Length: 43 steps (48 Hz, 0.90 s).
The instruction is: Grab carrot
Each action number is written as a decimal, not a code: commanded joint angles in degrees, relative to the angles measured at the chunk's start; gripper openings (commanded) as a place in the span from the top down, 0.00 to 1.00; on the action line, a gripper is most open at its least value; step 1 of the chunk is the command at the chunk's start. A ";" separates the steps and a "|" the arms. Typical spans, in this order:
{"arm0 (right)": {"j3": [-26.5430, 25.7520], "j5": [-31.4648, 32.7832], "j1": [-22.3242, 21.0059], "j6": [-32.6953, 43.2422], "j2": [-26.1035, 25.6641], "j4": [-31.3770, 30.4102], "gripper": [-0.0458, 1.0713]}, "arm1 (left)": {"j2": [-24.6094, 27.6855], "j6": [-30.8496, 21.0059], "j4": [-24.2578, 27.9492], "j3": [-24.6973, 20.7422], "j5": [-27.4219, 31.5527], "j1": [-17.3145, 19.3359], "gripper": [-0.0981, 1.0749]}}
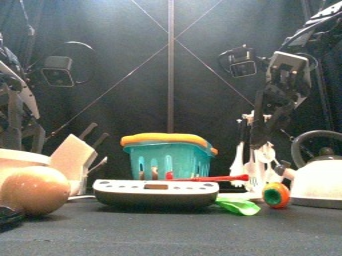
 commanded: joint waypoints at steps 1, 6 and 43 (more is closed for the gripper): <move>-1.32 -1.05 0.70 0.00 -0.35 -0.26 0.33 | 0.00 0.18 0.00 -1.14 -0.35 -0.09 0.10; -1.58 -1.14 1.41 -0.09 0.26 -0.26 0.33 | 0.00 0.26 0.09 -1.85 -0.35 -0.18 0.10; -0.88 3.34 3.34 -0.53 0.70 -6.77 0.30 | -0.53 0.35 2.90 -2.81 -8.09 -0.62 0.10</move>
